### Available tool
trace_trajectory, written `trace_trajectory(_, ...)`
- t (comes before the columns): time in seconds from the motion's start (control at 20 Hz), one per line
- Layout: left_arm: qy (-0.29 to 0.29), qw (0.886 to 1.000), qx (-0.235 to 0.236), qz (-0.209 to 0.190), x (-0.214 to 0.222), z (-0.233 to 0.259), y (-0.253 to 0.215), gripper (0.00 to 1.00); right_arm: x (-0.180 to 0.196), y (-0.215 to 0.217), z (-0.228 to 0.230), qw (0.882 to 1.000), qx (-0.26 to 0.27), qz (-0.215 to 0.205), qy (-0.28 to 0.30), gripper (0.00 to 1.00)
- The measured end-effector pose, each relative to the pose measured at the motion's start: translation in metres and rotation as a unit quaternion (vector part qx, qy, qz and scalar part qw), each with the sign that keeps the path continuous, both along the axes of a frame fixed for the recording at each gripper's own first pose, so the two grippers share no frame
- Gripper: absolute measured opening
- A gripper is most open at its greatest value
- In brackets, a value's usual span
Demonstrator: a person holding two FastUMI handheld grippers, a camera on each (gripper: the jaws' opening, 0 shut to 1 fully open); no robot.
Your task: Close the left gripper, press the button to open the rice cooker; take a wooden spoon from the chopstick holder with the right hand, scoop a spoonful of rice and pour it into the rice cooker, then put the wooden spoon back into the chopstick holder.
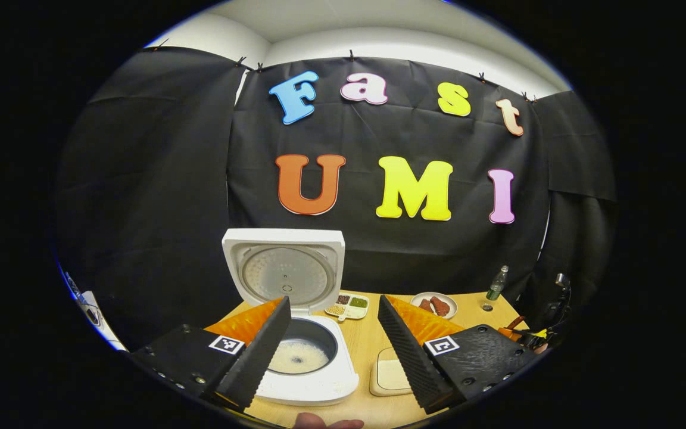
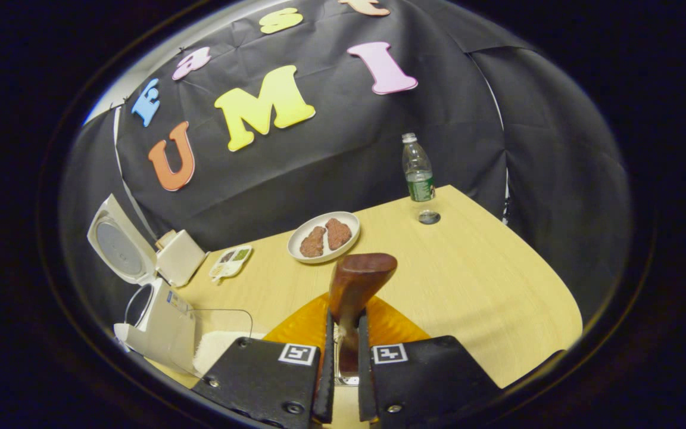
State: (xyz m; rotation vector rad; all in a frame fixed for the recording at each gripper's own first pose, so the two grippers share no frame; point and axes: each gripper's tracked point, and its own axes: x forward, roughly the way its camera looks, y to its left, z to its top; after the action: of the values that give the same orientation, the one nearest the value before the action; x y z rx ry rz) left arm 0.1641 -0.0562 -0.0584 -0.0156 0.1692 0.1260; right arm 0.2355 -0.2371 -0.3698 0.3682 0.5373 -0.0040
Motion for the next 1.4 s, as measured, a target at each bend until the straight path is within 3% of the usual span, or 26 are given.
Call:
trace_trajectory(0.1,-0.01,1.0,0.006,0.002,0.008,0.011,0.008,0.95,0.0,-0.003,0.006,1.0,-0.013,0.004,-0.008,0.31)
trace_trajectory(0.2,-0.022,1.0,0.017,0.006,0.02,0.025,0.02,0.94,-0.001,-0.012,0.017,0.999,-0.031,-0.001,-0.013,0.51)
trace_trajectory(0.3,-0.037,0.999,0.013,0.015,0.034,0.042,0.033,0.94,-0.006,-0.023,0.031,0.999,-0.043,-0.015,-0.015,0.82)
trace_trajectory(0.35,-0.041,0.999,0.015,0.025,0.043,0.049,0.041,0.94,-0.006,-0.027,0.044,0.998,-0.047,-0.023,-0.024,0.86)
trace_trajectory(0.6,-0.057,0.997,0.022,0.05,0.097,0.078,0.08,0.94,-0.021,-0.045,0.117,0.992,-0.079,-0.051,-0.08,0.94)
trace_trajectory(0.9,-0.016,0.998,0.011,0.06,0.162,0.06,0.123,0.94,-0.05,-0.039,0.186,0.985,-0.109,-0.054,-0.121,0.97)
trace_trajectory(1.1,0.062,0.995,-0.014,0.075,0.192,0.015,0.151,0.95,-0.069,-0.03,0.207,0.981,-0.131,-0.046,-0.136,0.99)
trace_trajectory(1.4,0.105,0.991,-0.035,0.072,0.198,-0.001,0.158,0.96,-0.072,-0.017,0.204,0.985,-0.115,-0.043,-0.12,0.99)
